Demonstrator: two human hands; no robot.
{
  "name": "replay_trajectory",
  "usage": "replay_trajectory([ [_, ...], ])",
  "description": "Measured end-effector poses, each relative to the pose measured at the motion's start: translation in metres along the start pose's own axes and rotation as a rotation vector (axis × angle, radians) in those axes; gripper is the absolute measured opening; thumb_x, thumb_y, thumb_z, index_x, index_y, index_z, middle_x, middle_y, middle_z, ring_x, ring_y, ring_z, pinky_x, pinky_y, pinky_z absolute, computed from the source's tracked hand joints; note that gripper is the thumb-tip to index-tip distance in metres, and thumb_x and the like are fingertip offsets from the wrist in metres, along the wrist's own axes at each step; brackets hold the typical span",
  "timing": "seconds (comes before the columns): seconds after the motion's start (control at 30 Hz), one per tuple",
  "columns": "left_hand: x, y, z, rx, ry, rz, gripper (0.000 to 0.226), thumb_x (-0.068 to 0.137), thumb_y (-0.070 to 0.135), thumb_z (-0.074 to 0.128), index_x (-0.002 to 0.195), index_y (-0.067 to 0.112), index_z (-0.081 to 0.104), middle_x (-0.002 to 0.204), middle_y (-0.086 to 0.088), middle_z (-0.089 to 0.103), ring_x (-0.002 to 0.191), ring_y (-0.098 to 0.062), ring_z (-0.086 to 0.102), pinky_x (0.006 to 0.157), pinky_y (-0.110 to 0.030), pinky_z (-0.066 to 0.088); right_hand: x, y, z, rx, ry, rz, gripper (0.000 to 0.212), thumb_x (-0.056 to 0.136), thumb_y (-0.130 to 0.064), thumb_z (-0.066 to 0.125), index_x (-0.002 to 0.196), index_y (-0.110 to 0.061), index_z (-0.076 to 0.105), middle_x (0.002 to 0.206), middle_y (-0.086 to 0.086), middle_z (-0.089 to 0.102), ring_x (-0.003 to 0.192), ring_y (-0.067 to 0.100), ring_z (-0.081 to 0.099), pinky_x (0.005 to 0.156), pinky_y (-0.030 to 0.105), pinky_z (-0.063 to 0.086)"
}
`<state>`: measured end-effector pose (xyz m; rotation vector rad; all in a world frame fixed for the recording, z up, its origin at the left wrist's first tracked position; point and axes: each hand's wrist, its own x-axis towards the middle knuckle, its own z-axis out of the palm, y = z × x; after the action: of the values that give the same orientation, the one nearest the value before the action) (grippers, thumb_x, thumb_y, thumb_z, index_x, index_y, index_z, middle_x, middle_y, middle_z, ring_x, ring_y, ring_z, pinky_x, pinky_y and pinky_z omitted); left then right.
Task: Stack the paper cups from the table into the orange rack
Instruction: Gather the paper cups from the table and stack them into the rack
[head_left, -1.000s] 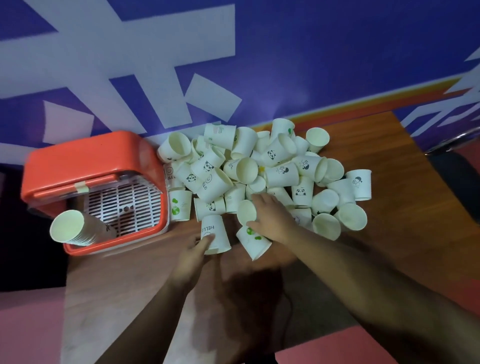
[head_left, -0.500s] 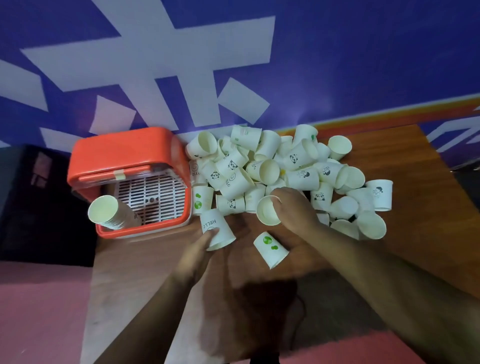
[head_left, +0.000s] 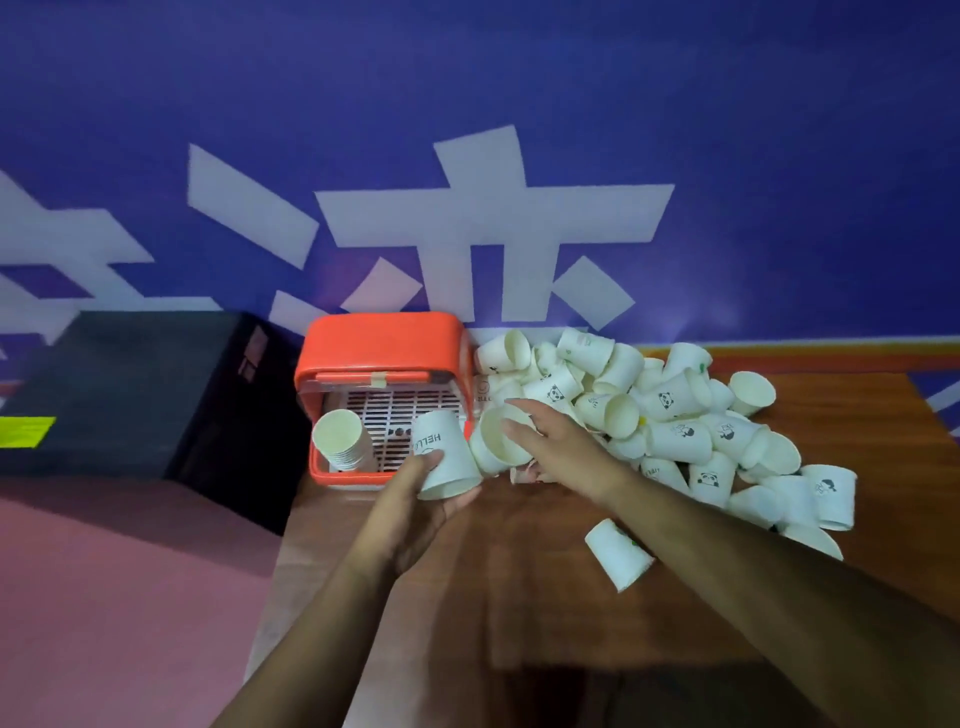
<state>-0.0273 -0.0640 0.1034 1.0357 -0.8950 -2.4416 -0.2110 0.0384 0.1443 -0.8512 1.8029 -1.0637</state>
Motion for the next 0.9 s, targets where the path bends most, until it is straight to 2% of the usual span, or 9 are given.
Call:
replay_trajectory([
  [0.1, -0.014, 0.017, -0.019, -0.032, 0.067, 0.027, 0.038, 0.098, 0.019, 0.05, 0.132, 0.003, 0.055, 0.131, -0.023, 0.063, 0.125, -0.038, 0.059, 0.105, -0.052, 0.048, 0.005, -0.017, 0.022, -0.131, -0.151, -0.107, 0.065, 0.081, -0.04, 0.077, 0.135, -0.042, 0.04, 0.118, -0.02, 0.058, 0.099, -0.007, 0.059, 0.088, 0.02, 0.049],
  [0.17, -0.022, 0.026, -0.031, -0.036, 0.077, 0.044, 0.035, 0.099, 0.018, 0.05, 0.132, 0.005, 0.056, 0.129, -0.021, 0.065, 0.121, -0.036, 0.062, 0.097, -0.048, 0.054, 0.012, -0.022, 0.037, -0.181, -0.16, -0.127, 0.07, 0.076, -0.038, 0.082, 0.132, -0.044, 0.041, 0.122, -0.025, 0.054, 0.111, -0.009, 0.052, 0.093, 0.015, 0.042],
  [0.3, -0.03, 0.042, -0.058, 0.108, 0.106, 0.126, 0.03, 0.1, 0.015, 0.05, 0.128, 0.016, 0.059, 0.119, -0.009, 0.072, 0.104, -0.022, 0.071, 0.095, -0.044, 0.055, 0.03, -0.031, 0.062, -0.163, -0.041, -0.102, 0.061, 0.073, -0.038, 0.081, 0.122, -0.038, 0.043, 0.112, -0.02, 0.056, 0.104, 0.002, 0.057, 0.089, 0.025, 0.048],
  [0.43, -0.033, 0.065, -0.097, 0.283, 0.153, 0.19, 0.046, 0.089, 0.033, 0.062, 0.134, 0.031, 0.056, 0.125, -0.006, 0.07, 0.108, -0.025, 0.068, 0.1, -0.049, 0.049, 0.048, -0.046, 0.075, -0.114, 0.04, -0.066, 0.055, 0.078, -0.035, 0.079, 0.118, -0.026, 0.044, 0.107, -0.01, 0.057, 0.093, 0.002, 0.057, 0.065, 0.016, 0.042],
  [0.53, -0.028, 0.079, -0.125, 0.29, 0.282, 0.197, 0.052, 0.081, 0.034, 0.066, 0.13, 0.022, 0.054, 0.125, -0.017, 0.066, 0.104, -0.03, 0.068, 0.095, -0.05, 0.056, 0.059, -0.048, 0.08, -0.134, 0.065, -0.072, 0.054, 0.077, -0.037, 0.079, 0.117, -0.028, 0.043, 0.11, -0.007, 0.058, 0.097, 0.009, 0.058, 0.073, 0.025, 0.047],
  [0.6, -0.022, 0.087, -0.135, 0.346, 0.379, 0.214, 0.052, 0.084, 0.026, 0.07, 0.127, 0.014, 0.045, 0.122, -0.02, 0.062, 0.098, -0.03, 0.07, 0.081, -0.041, 0.06, 0.066, -0.046, 0.085, -0.147, 0.08, -0.074, 0.055, 0.076, -0.037, 0.079, 0.118, -0.03, 0.043, 0.112, -0.008, 0.058, 0.101, 0.011, 0.058, 0.083, 0.031, 0.05],
  [0.73, -0.005, 0.105, -0.142, 0.803, 0.498, 0.331, 0.044, 0.086, 0.022, 0.077, 0.114, 0.016, 0.044, 0.105, -0.005, 0.061, 0.082, -0.012, 0.063, 0.06, -0.018, 0.051, 0.08, -0.044, 0.095, -0.15, 0.089, -0.096, 0.06, 0.075, -0.036, 0.079, 0.123, -0.033, 0.043, 0.116, -0.01, 0.056, 0.106, 0.01, 0.056, 0.089, 0.033, 0.05],
  [0.83, 0.012, 0.112, -0.153, 1.014, 0.421, 0.441, 0.043, 0.078, 0.029, 0.082, 0.112, 0.034, 0.056, 0.113, 0.001, 0.052, 0.095, -0.006, 0.059, 0.077, -0.023, 0.053, 0.089, -0.038, 0.103, -0.163, 0.105, -0.119, 0.062, 0.076, -0.034, 0.08, 0.125, -0.033, 0.043, 0.119, -0.011, 0.053, 0.108, 0.009, 0.054, 0.089, 0.029, 0.048],
  [0.9, 0.023, 0.111, -0.157, 1.081, 0.389, 0.479, 0.052, 0.079, 0.029, 0.082, 0.123, 0.038, 0.056, 0.119, 0.005, 0.046, 0.104, -0.001, 0.053, 0.09, -0.024, 0.046, 0.093, -0.035, 0.107, -0.174, 0.11, -0.115, 0.061, 0.076, -0.034, 0.08, 0.124, -0.034, 0.042, 0.119, -0.011, 0.052, 0.108, 0.01, 0.053, 0.089, 0.029, 0.048],
])
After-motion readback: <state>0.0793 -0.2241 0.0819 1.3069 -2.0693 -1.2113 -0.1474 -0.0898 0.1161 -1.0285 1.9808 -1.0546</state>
